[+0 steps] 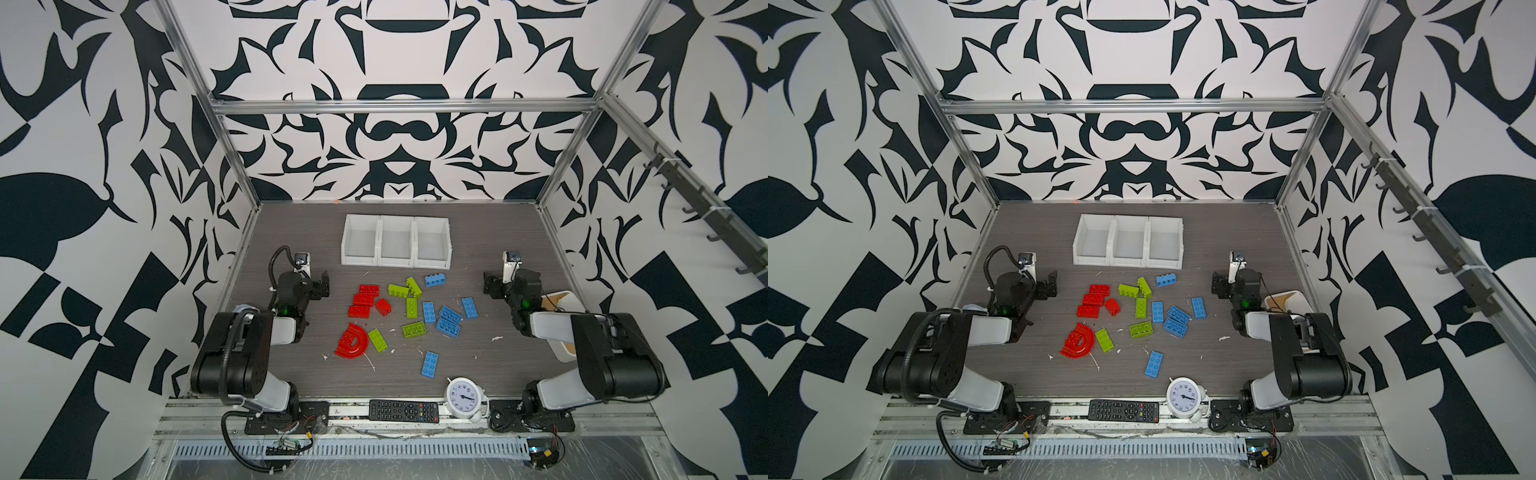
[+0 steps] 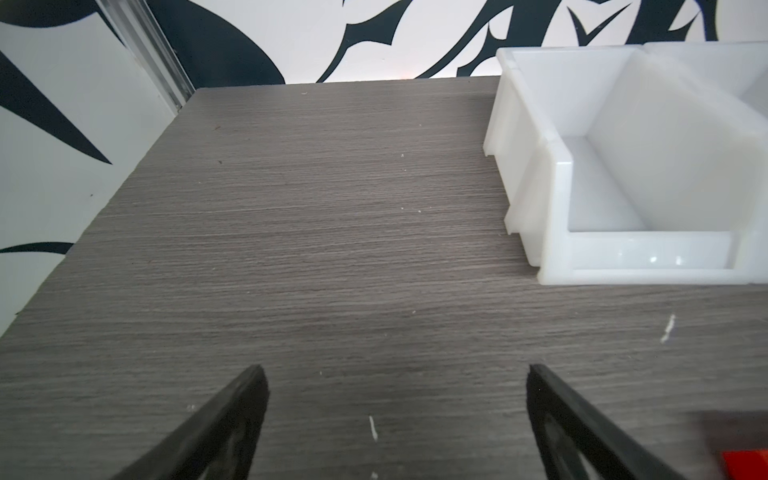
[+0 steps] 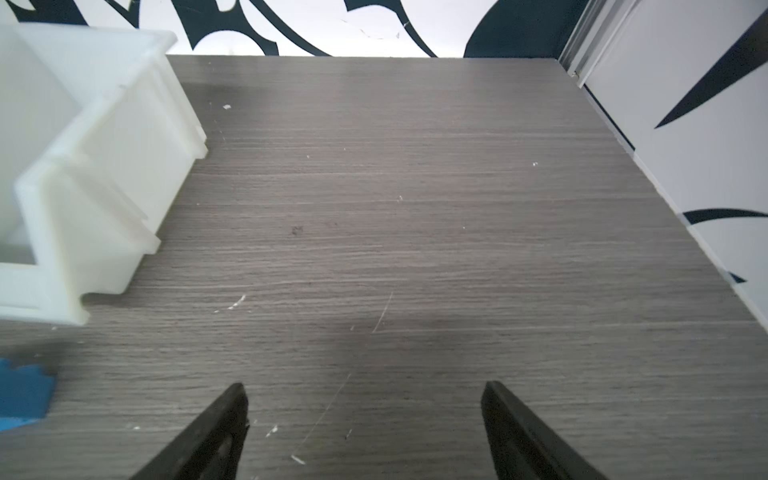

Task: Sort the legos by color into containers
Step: 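Grasp a small blue brick with the right gripper while the left arm moves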

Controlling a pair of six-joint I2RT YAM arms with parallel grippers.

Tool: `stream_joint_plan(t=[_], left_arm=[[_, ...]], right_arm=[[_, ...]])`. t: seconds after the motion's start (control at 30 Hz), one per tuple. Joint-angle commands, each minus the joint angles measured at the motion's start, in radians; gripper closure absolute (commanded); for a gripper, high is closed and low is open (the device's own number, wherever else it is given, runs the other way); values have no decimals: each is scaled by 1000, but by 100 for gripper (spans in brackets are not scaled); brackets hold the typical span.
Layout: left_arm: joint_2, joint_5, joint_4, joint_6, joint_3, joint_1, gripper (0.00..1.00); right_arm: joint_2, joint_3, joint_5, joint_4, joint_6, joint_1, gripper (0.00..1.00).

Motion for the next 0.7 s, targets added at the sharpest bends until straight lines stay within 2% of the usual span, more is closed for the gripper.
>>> stream_joint_plan(t=[0.0, 0.07, 0.13, 0.2, 0.27, 0.37, 0.43, 0.53, 0.67], left_arm=[[-177, 18, -202, -14, 83, -20, 0], [-297, 60, -342, -155, 142, -25, 0], [-349, 144, -443, -260, 187, -45, 0], [-366, 203, -456, -324, 185, -96, 0], [-372, 230, -391, -329, 138, -170, 0], [-379, 222, -241, -300, 36, -258, 0], [-370, 255, -161, -339, -2, -267, 0], [-351, 301, -179, -367, -2, -269, 0], [-322, 298, -155, -346, -9, -274, 0]], right_arm=[[-142, 177, -37, -360, 91, 19, 18], [-171, 277, -114, -569, 171, 31, 25], [-174, 333, -191, -724, 187, 60, 30], [-168, 370, -169, -865, 201, 108, 35], [-157, 381, -153, -956, 200, 162, 40], [-129, 399, -97, -1043, 204, 226, 40], [-108, 405, -36, -1072, 206, 266, 40], [-49, 427, -48, -1104, 207, 301, 48], [17, 458, -7, -1131, 201, 336, 47]])
